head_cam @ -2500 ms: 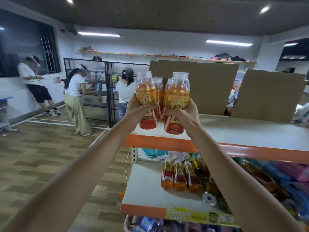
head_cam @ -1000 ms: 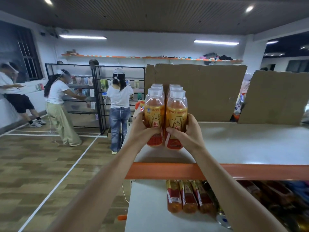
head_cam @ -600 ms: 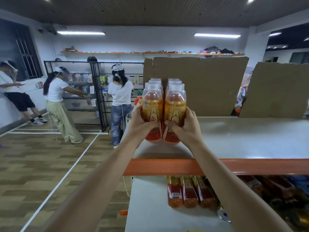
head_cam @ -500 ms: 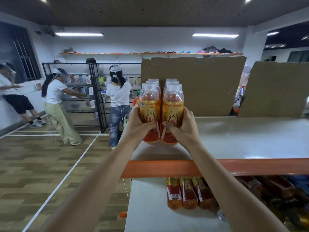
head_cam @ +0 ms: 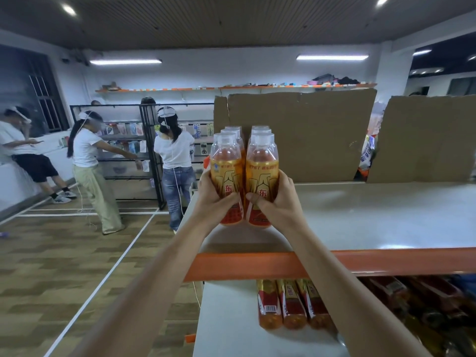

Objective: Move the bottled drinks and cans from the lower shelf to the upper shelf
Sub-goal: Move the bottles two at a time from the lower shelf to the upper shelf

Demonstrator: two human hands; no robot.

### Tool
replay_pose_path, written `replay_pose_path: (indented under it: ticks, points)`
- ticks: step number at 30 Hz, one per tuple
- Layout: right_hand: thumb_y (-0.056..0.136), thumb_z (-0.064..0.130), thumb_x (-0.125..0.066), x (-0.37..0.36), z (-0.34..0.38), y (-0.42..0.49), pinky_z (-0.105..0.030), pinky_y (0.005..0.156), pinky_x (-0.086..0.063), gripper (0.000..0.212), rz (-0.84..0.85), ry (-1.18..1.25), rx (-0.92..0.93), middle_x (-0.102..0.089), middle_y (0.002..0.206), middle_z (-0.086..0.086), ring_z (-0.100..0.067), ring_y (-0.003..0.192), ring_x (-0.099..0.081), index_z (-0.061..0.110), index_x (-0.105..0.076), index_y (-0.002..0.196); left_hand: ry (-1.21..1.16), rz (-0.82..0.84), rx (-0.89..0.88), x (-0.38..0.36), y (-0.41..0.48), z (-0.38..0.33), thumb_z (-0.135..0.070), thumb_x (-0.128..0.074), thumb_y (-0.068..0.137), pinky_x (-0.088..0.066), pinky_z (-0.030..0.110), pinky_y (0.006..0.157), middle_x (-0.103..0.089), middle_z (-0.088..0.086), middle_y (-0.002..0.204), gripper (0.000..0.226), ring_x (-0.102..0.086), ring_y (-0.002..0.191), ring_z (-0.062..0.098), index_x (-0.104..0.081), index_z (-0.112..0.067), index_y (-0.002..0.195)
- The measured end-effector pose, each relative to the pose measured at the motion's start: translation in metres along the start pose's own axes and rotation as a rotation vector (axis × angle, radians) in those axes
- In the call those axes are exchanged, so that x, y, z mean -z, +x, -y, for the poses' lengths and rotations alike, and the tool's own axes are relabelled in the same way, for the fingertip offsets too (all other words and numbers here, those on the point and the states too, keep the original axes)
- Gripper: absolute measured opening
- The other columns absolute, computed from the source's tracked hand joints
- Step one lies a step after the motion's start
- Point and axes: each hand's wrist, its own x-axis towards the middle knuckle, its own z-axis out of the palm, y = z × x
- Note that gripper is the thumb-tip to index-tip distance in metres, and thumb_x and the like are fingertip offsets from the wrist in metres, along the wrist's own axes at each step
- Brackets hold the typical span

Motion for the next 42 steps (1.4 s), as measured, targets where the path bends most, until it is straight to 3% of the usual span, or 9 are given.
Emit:
replay_pose_path:
  ticks: [6,10,18,22,24,27,31,34,42]
  points:
    - [0.076,0.023,-0.083,0.002,0.003,-0.004,-0.028,0.096,-0.046,0.067,0.006,0.009,-0.014,-0.046,0.119,0.003,-0.01,0.111,-0.049,0.018,-0.048,0.133,-0.003,0.016,-0.005,0.0,-0.006,-0.006,-0.022,-0.074,0.063,-0.051,0.039,0.097,-0.044,0.004,0.129,0.086,-0.051,0.122,0.018,-0.03,-0.03,0.137]
    - [0.073,0.026,-0.085,0.0,0.002,-0.004,-0.033,0.097,-0.05,0.067,-0.003,0.019,-0.02,-0.05,0.119,0.002,-0.013,0.111,-0.053,0.019,-0.049,0.13,-0.005,0.022,-0.026,-0.001,-0.007,-0.005,0.002,-0.067,0.081,-0.053,0.013,0.067,-0.047,0.002,0.121,0.071,-0.055,0.112,0.009,-0.029,-0.016,0.137]
    - [0.072,0.025,-0.086,0.006,0.006,-0.006,-0.035,0.103,-0.047,0.077,0.037,0.016,-0.06,-0.047,0.126,-0.001,-0.017,0.122,-0.048,0.016,-0.045,0.137,-0.026,0.068,0.075,0.0,-0.011,-0.011,0.006,-0.067,0.083,-0.053,0.015,0.062,-0.057,0.002,0.113,0.072,-0.061,0.099,0.006,-0.025,-0.013,0.138]
    - [0.07,0.043,-0.085,0.022,0.008,-0.005,-0.033,0.107,-0.041,0.085,0.082,-0.051,-0.076,-0.044,0.126,0.005,-0.015,0.13,-0.038,0.019,-0.042,0.138,0.105,0.118,0.111,0.009,-0.02,-0.024,-0.009,-0.077,0.079,-0.052,0.012,0.063,-0.055,0.003,0.121,0.074,-0.06,0.101,0.005,-0.03,-0.022,0.135]
    - [0.073,0.052,-0.08,0.034,0.009,-0.004,-0.037,0.113,-0.034,0.095,0.112,-0.128,-0.088,-0.039,0.139,-0.001,-0.018,0.137,-0.03,0.015,-0.034,0.147,0.235,0.107,0.121,0.014,-0.021,-0.029,-0.023,-0.078,0.078,-0.051,0.017,0.079,-0.047,0.002,0.129,0.06,-0.053,0.113,0.011,-0.038,-0.043,0.119]
    - [0.076,0.061,-0.072,0.055,0.013,-0.006,-0.044,0.118,-0.029,0.104,0.134,-0.271,-0.114,-0.026,0.155,-0.007,-0.023,0.145,-0.021,0.013,-0.023,0.154,0.539,0.12,0.078,0.023,-0.026,-0.031,-0.057,-0.069,0.064,-0.039,0.047,0.109,-0.05,-0.002,0.13,0.05,-0.044,0.129,0.022,-0.043,-0.065,0.105]
    - [0.082,0.069,-0.061,0.076,0.029,-0.022,-0.05,0.119,-0.027,0.101,0.232,-0.49,-0.126,-0.016,0.163,-0.009,-0.027,0.15,-0.013,0.018,-0.016,0.157,0.9,0.147,0.03,0.02,-0.048,-0.046,-0.06,-0.057,0.084,-0.011,0.051,0.121,-0.019,0.005,0.16,0.087,-0.007,0.15,0.031,-0.019,-0.023,0.153]
    - [0.085,0.067,-0.057,0.086,0.047,-0.04,-0.048,0.113,-0.035,0.092,0.343,-0.708,-0.068,-0.031,0.157,-0.009,-0.029,0.145,-0.027,0.015,-0.025,0.154,1.141,0.114,-0.012,0.019,-0.067,-0.054,-0.059,-0.041,0.095,0.001,0.045,0.122,0.003,0.008,0.164,0.087,0.009,0.15,0.031,0.002,-0.015,0.156]
    - [0.087,0.058,-0.062,0.085,0.087,-0.092,-0.043,0.102,-0.046,0.075,0.367,-0.86,0.085,-0.049,0.145,-0.007,-0.026,0.133,-0.045,0.014,-0.039,0.143,1.129,0.218,-0.05,0.036,-0.117,-0.07,-0.042,-0.026,0.104,-0.001,0.048,0.121,-0.002,0.011,0.164,0.064,0.003,0.151,0.028,-0.008,-0.008,0.155]
